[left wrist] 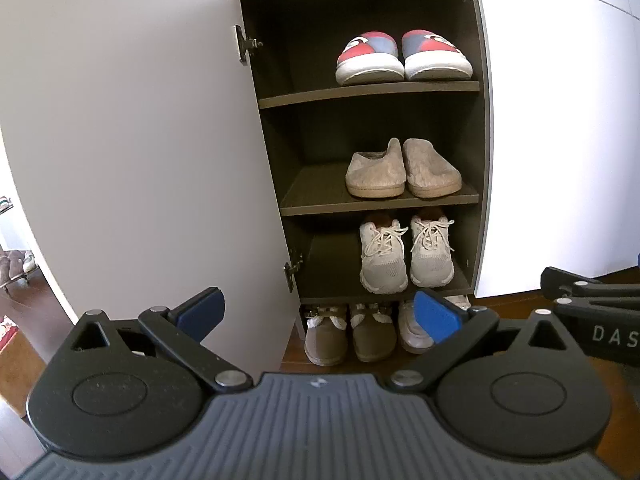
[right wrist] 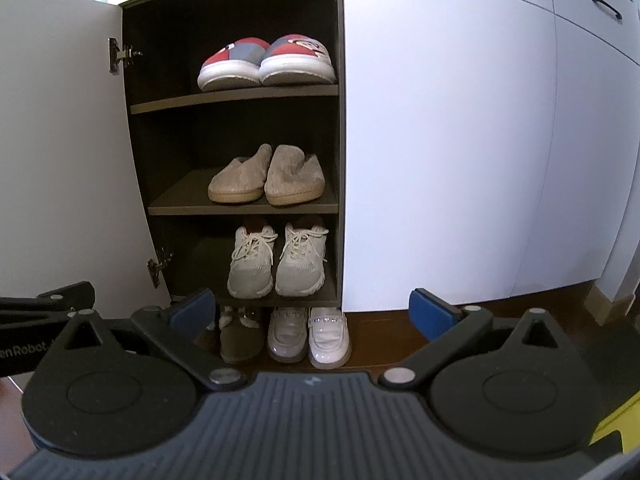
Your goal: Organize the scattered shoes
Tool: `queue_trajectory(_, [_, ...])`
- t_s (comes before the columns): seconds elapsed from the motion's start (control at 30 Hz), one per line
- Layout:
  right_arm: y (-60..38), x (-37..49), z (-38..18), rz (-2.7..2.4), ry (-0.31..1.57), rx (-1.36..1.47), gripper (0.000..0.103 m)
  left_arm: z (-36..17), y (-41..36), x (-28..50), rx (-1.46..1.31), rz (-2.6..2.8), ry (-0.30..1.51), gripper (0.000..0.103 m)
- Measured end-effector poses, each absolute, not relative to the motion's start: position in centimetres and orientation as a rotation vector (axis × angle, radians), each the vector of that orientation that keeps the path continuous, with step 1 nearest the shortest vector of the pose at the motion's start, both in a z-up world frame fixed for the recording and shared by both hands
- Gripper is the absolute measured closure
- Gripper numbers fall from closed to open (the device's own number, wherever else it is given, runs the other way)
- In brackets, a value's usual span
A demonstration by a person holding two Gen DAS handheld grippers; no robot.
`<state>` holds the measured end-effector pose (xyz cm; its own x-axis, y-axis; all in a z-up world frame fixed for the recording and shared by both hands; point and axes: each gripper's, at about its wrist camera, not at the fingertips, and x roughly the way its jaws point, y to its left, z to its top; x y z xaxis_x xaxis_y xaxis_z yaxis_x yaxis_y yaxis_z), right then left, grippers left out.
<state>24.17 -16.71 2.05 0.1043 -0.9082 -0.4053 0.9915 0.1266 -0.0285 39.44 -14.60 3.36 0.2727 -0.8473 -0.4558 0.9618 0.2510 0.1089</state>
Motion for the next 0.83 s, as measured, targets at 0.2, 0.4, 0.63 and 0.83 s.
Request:
queue_trajectory(0.2, [-16.9, 24.2, 2.3, -1.42, 0.361, 0.273, 0.001, 3.4, -15.0, 39.8, 0.401, -1.264, 0.357, 0.001])
queue_trajectory(0.4, [-17.0, 24.6, 2.1, -1.413, 0.367, 0.264, 0.001, 3.0, -15.3, 39.8, 0.41, -1.256, 0.362, 0.001])
queue_trajectory(0.63, [-17.2, 24.6, 1.9, -1.408, 0.371, 0.266, 0.001, 2.6, -15.8, 40.0, 0.413, -1.265, 0.38, 0.001])
queue_trajectory(0.83, [-17.2, 24.8, 1.8, -1.404, 0.378, 0.262, 0.001, 2.1, -15.8, 39.8, 0.401, -1.261, 0.353, 0.001])
